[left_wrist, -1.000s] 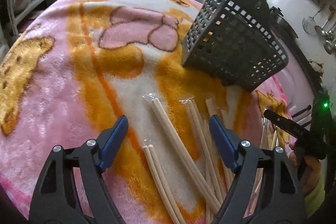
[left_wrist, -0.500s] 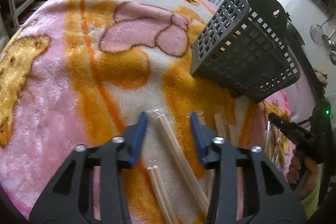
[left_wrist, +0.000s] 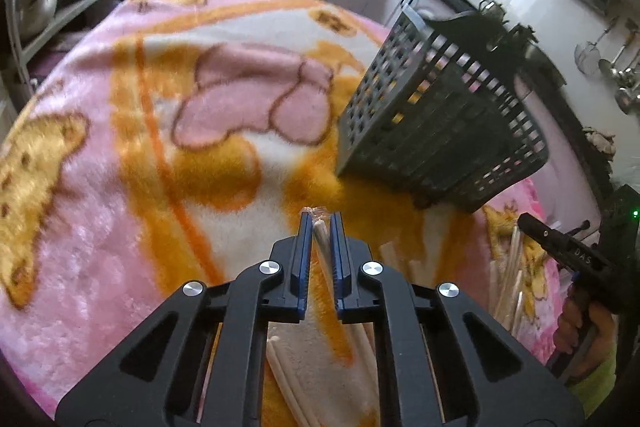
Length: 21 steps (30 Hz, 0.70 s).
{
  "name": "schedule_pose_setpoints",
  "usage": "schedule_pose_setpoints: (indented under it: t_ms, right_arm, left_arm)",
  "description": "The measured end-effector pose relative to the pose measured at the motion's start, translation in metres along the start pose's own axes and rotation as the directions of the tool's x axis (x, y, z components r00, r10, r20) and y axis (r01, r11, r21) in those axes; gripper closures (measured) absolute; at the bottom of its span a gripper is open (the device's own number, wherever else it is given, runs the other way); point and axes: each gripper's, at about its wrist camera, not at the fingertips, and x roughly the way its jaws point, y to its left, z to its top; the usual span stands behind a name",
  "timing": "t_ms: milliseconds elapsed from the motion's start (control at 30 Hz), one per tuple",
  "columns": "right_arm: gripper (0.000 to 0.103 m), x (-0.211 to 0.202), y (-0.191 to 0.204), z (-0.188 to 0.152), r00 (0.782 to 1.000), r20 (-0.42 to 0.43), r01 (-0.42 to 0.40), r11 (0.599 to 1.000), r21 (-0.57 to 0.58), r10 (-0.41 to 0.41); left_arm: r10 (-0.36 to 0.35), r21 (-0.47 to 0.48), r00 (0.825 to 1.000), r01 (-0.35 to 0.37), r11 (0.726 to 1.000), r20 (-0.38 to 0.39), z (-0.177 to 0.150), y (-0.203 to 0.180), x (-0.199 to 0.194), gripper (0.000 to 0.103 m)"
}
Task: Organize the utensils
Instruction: 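Lift the chopstick with the left gripper and carry it over the basket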
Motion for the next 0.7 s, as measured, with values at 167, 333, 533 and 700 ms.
schedule_pose_setpoints:
  t_ms: [167,333,533,700]
  right_arm:
    - [0.098,-0.02,0.019,0.006,0.999,0.047,-0.021,0.998,-0.067,0.024]
    - [0.099,-0.042,0.038,0.009,0.994,0.091,-0.052,0.988,-0.143,0.066]
    - [0.099,-0.068,0.06,0.014,0.986,0.128,-0.08,0.971,-0.227,0.111]
    - [0.1,-0.086,0.078,0.018,0.977,0.156,-0.097,0.952,-0.292,0.147]
  left_arm:
    - [-0.009,0.046,0.998,0.005,0.999,0.069,0.01,-0.014,-0.027,0.101]
    - [-0.022,0.082,0.991,0.011,0.997,0.129,0.018,-0.026,-0.05,0.101]
    - [-0.04,0.104,0.98,0.02,0.994,0.195,0.028,-0.038,-0.072,0.101]
    - [-0.055,0.137,0.972,0.024,0.99,0.229,0.036,-0.053,-0.086,0.101]
